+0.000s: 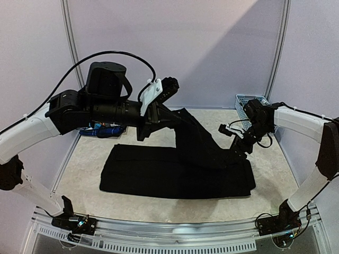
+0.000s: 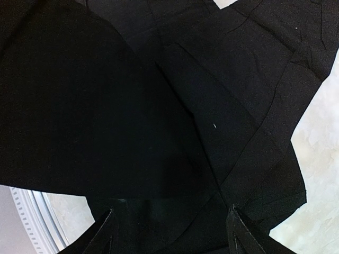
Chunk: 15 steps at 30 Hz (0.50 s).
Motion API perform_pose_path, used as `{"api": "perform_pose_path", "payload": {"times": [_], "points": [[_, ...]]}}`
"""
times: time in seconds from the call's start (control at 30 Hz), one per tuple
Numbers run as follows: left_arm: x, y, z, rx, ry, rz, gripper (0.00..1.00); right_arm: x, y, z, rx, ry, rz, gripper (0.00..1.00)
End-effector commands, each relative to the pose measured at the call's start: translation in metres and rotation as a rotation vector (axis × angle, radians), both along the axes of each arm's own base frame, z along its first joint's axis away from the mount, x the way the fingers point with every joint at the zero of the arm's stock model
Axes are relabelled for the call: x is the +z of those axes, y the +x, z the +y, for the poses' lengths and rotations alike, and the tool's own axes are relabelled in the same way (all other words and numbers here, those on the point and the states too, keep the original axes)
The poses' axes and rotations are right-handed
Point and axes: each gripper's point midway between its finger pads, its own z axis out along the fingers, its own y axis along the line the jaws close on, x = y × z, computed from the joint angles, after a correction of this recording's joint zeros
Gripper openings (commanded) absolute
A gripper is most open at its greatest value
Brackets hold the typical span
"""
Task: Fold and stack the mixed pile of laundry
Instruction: Adjust the rectangle-folded shirt at the center of the board.
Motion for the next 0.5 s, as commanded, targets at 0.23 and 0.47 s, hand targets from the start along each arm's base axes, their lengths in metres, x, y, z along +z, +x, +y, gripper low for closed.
{"api": "perform_pose_path", "payload": {"times": [0.23, 0.47], "points": [[-0.004, -0.046, -0.005, -0.089, 0.053, 0.13, 0.0, -0.018, 0.004, -0.003, -0.007, -0.038, 0.024, 0.7], [-0.011, -0.048, 0.006, -0.051, 0.075, 0.156, 0.0, -0.019, 0.002, -0.001, 0.002, -0.031, 0.035, 0.7]]}}
